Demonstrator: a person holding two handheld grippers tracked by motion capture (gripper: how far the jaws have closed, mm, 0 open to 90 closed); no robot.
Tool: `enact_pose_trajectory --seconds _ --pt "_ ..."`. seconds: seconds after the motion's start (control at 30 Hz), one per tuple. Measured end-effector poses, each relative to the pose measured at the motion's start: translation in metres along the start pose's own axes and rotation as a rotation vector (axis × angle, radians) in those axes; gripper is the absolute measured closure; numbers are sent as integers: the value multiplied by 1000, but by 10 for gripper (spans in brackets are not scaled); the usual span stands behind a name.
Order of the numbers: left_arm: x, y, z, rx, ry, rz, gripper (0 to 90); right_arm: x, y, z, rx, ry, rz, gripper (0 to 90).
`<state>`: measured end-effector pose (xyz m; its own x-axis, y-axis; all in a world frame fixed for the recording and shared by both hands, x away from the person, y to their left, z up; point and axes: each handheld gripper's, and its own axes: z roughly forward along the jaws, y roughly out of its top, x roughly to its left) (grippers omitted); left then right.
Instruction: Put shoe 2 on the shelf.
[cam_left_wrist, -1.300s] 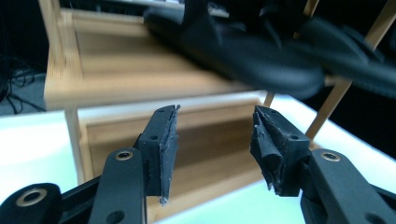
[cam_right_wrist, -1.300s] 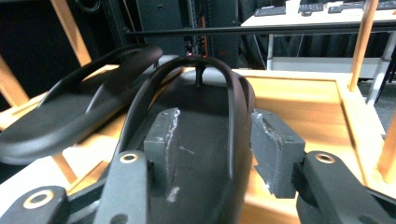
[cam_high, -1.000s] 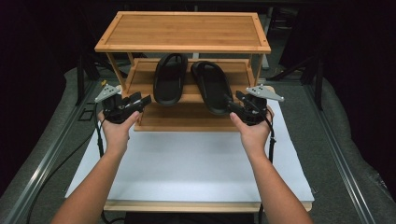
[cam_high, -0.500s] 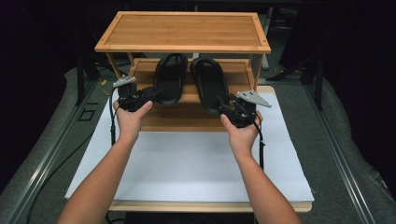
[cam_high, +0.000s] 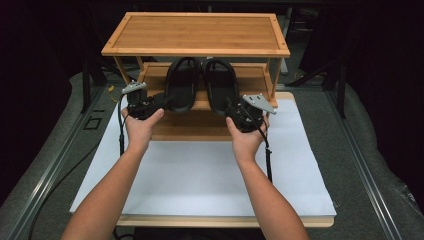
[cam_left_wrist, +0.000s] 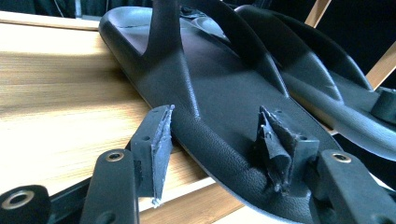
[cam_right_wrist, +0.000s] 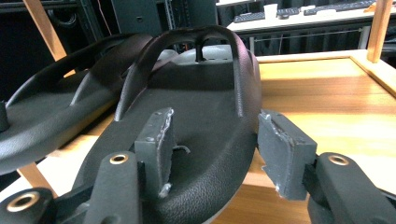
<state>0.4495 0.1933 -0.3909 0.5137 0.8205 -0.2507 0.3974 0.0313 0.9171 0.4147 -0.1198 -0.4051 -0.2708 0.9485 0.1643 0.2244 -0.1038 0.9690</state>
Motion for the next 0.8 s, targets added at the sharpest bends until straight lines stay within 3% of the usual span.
enact_pose_trajectory --seconds 0.3,0.47,0.8 --pt "0 3 6 2 -9 -4 467 11 3 13 12 -41 12 452" --pt "1 4 8 3 -15 -8 473 13 2 19 -2 -32 16 440" --pt "-3 8 18 13 7 -7 475 23 6 29 30 -43 13 424"
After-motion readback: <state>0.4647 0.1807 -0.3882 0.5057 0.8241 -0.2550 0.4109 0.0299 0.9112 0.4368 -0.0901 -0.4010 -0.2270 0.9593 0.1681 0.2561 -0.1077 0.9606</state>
